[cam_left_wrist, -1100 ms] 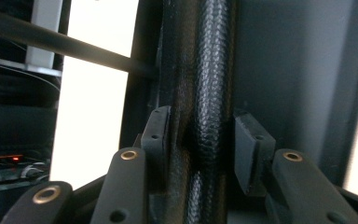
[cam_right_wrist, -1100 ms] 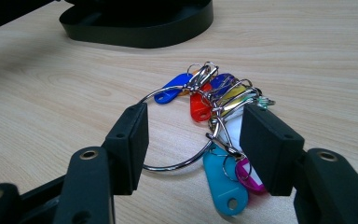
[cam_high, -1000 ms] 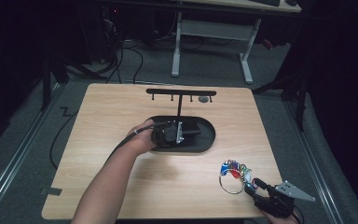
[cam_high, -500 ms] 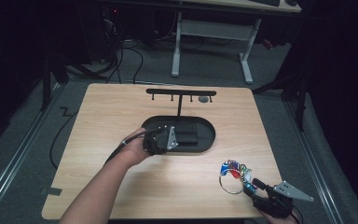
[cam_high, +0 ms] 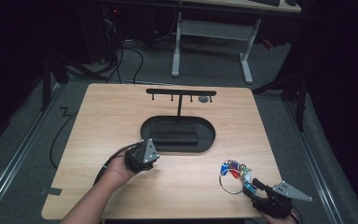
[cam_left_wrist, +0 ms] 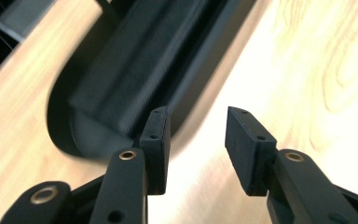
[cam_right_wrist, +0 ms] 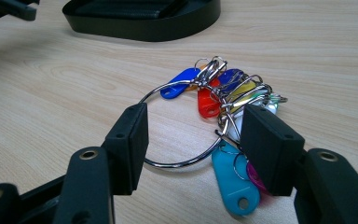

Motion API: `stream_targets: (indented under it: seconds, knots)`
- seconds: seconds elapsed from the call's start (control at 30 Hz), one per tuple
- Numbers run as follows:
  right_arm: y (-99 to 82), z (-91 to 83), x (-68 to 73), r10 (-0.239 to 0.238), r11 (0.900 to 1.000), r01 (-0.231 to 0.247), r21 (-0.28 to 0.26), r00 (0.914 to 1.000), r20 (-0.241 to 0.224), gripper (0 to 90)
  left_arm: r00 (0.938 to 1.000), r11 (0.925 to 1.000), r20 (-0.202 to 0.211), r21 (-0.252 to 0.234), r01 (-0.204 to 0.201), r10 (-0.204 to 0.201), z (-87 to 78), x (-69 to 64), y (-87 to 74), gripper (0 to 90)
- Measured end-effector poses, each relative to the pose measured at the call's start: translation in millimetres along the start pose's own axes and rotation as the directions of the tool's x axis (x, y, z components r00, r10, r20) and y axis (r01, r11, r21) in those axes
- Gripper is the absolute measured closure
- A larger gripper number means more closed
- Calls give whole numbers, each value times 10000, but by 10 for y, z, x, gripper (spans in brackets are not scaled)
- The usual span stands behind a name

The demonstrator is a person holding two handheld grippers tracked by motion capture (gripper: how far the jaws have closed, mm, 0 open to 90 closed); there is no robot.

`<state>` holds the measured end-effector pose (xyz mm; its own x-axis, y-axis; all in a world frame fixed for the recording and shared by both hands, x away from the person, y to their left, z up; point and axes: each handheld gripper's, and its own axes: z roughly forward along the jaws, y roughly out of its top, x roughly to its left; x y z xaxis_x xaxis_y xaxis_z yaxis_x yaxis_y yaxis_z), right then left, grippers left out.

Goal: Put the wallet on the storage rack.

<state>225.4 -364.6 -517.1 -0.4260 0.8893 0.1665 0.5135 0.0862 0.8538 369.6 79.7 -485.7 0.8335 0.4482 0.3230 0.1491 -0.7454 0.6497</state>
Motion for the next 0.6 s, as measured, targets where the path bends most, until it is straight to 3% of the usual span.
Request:
stream_targets:
  seconds: [0.13,0.27,0.37,0.4,0.47,0.5,0.57,0.6]
  knots:
    - [-3,7,2,-56,10000,56,37,10000,-15,426,9969,9967,123,-252,774,-771,-67,-83,-194,610]
    - [-8,12,5,-41,9999,41,97,10000,-15,427,9926,9921,96,-322,1210,-1207,-132,-175,-341,589]
    - [-11,12,9,-70,9999,70,127,10000,-36,427,9819,9797,176,-660,1893,-1886,-218,-262,-460,574]
    - [-12,12,9,-89,9999,89,133,10000,-36,427,9730,9689,207,-891,2307,-2298,-268,-306,-529,570]
    - [-10,5,6,-137,9999,137,104,9999,-68,427,9479,9362,324,-1496,3181,-3169,-353,-384,-703,570]
    - [-7,0,5,-145,9999,146,80,9999,-70,427,9373,9270,301,-1401,3479,-3472,-391,-397,-753,590]
    - [-4,-14,2,-135,9999,135,45,9999,-56,427,9344,9231,6,-1548,3521,-3563,-478,-380,-772,554]
    - [-3,-18,-1,-137,9999,137,21,9999,-49,427,9290,9143,86,-1740,3658,-3701,-502,-366,-788,546]
